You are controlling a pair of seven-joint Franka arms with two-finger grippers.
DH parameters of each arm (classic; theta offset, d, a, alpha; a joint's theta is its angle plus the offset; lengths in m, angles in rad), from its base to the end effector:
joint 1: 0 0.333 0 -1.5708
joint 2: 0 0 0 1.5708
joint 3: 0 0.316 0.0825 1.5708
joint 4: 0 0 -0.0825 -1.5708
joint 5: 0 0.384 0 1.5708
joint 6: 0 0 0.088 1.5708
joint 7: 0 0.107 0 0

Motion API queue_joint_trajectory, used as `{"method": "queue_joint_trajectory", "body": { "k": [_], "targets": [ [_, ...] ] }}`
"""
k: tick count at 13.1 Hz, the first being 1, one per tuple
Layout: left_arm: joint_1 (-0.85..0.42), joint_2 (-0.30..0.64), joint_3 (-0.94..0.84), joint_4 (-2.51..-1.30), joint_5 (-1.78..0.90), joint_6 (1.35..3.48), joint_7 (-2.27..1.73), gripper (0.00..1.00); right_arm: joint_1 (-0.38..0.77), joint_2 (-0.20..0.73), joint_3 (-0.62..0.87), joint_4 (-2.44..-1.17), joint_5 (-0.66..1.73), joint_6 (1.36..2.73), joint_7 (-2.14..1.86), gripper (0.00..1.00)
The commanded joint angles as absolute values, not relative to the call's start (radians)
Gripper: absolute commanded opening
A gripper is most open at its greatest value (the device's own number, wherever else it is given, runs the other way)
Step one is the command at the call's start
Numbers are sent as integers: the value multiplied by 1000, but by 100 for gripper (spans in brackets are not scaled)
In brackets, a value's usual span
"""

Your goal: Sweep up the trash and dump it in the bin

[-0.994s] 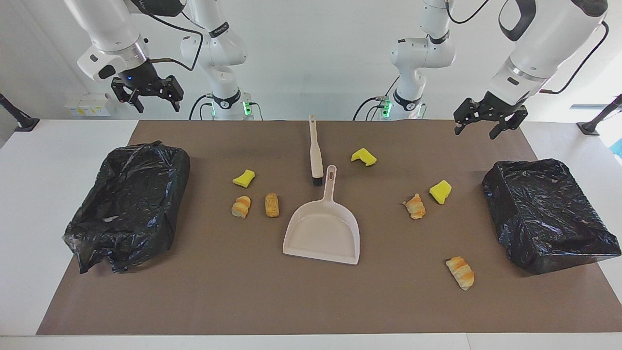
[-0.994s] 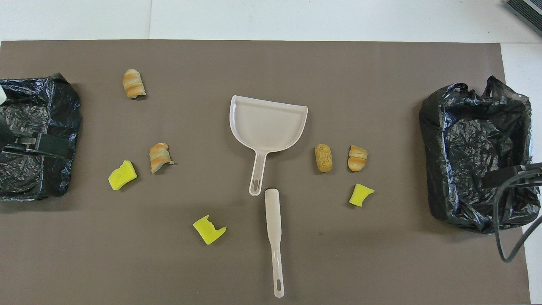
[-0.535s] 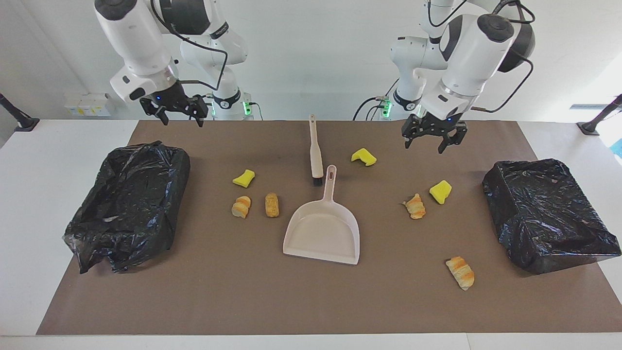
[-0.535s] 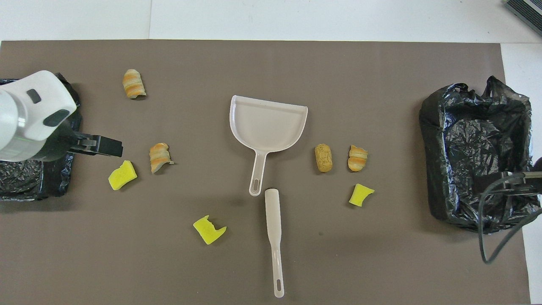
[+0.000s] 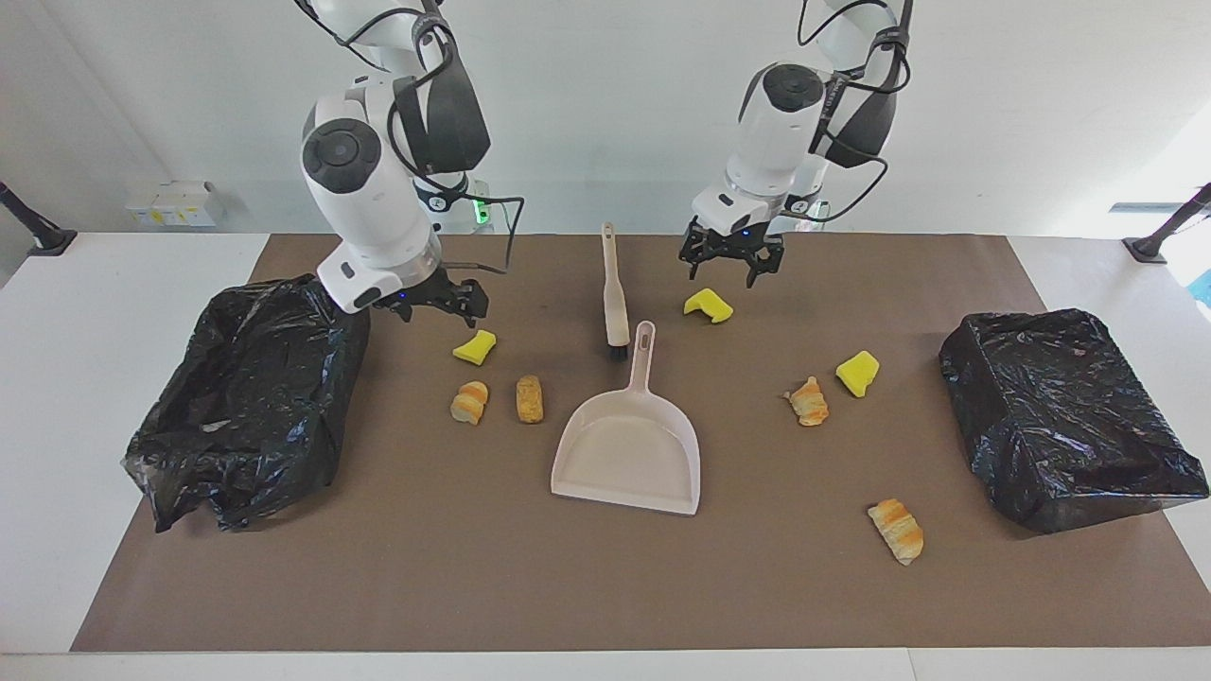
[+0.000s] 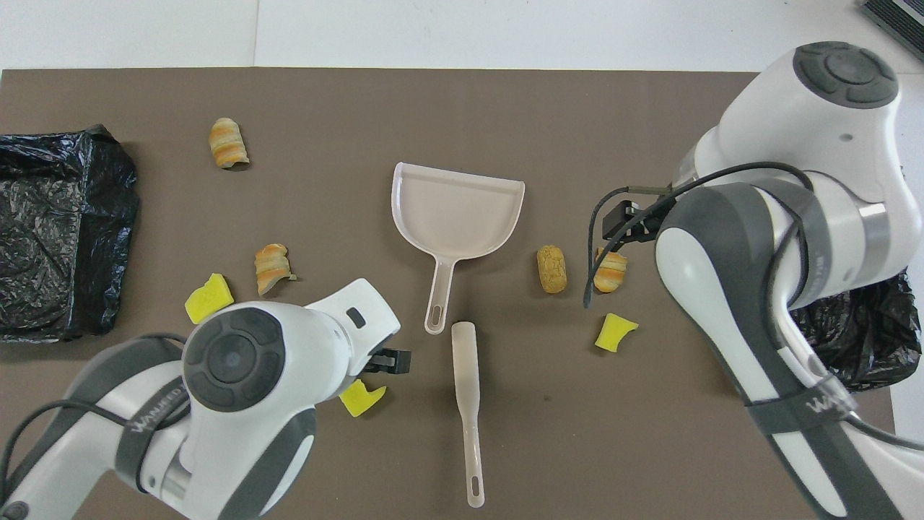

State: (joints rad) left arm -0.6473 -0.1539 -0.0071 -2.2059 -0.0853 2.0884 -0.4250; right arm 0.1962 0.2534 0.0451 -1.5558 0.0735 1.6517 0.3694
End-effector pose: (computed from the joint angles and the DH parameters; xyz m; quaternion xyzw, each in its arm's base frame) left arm 0.3969 -0.3099 0.4497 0.9947 -0.0940 -0.0033 0.0410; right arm 0.6027 0.1531 0.4887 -0.9936 0.0698 0.0875 0.0164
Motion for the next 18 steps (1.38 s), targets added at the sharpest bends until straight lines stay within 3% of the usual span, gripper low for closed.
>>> {"method": "queue_joint_trajectory", "body": {
  "k": [1, 4, 7, 12, 13, 14, 15, 18],
  "targets": [
    [-793, -183, 8, -2353, -92, 2257, -556, 100, 207, 288, 48, -1528, 149, 1670, 405, 100],
    [-911, -172, 8, -2401, -92, 2347, -649, 100, 310, 333, 49, -1540, 167, 1716, 503, 100],
    [-1000, -105, 9, -2399, -86, 2391, -678, 100, 368, 385, 49, -1529, 233, 1773, 652, 100],
    [-1028, -72, 8, -2398, -83, 2440, -683, 100, 497, 463, 49, -1529, 270, 1871, 762, 100],
    [-1029, -72, 8, -2398, -81, 2441, -689, 93, 505, 468, 49, -1531, 291, 1897, 765, 100],
    [-1029, -72, 6, -2398, -81, 2445, -707, 71, 506, 474, 49, -1531, 305, 1922, 765, 100],
    [-1028, -72, 5, -2398, -83, 2445, -721, 58, 508, 480, 49, -1532, 316, 1943, 767, 100],
    [-1029, -72, 3, -2398, -84, 2438, -732, 58, 512, 495, 51, -1539, 321, 2005, 765, 100]
  ]
}}
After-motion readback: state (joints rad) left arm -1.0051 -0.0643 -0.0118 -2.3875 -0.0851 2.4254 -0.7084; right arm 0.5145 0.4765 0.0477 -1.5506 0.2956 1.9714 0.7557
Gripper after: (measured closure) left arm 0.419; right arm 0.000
